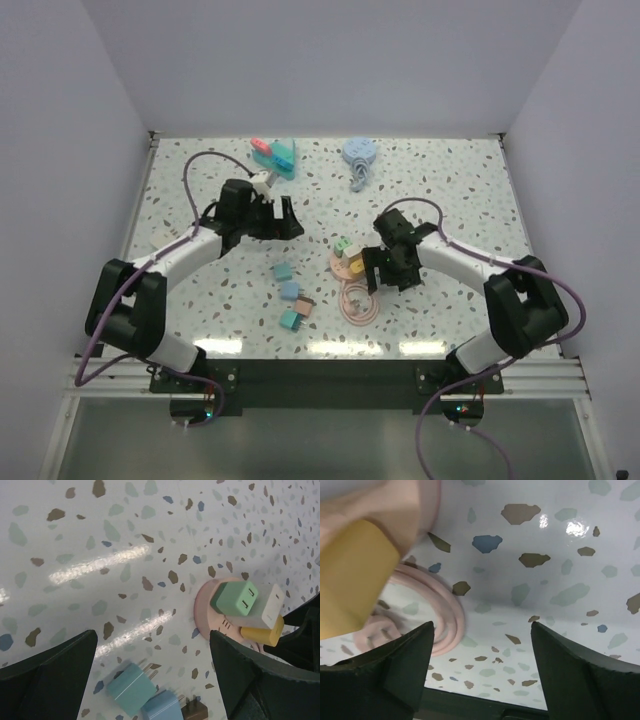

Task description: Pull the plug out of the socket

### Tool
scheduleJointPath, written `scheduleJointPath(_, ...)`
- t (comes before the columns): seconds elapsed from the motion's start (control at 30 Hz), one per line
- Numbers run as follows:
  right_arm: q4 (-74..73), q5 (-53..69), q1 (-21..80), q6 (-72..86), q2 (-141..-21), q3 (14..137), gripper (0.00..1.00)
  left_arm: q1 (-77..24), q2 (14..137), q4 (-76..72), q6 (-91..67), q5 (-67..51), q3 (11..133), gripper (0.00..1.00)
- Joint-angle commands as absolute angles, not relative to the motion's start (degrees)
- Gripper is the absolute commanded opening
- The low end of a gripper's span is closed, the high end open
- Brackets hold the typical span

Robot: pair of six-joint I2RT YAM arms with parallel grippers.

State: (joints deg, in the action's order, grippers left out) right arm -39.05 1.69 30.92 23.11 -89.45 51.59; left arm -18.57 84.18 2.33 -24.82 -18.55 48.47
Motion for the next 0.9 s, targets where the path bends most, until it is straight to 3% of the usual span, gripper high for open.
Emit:
scheduleJointPath(0.0, -39.37, 2.29, 30.94, 26.71, -82.02, 56.24, 0.84, -22.67, 86.39, 3.13, -19.44, -22.86, 56.66, 1.00)
scheduleJointPath(0.1, -38.24, 2.19, 30.94, 27.86, -77.02, 58.79, 0.93, -26.01, 87.36, 4.31, -18.81, -21.71, 58.71, 1.00)
scheduleJointPath(0.33, -41.40, 4.92, 30.94, 20.41, -78.39, 63.55, 0.95, -27.68, 85.43, 2.55, -22.06, -20.74, 55.46, 1.00)
scheduleJointPath(0.87, -27.78, 4.04, 33.92, 15.65, -86.30, 59.15, 0.81, -28.74, 84.46, -3.69, -29.26, -22.68, 48.43, 0.96)
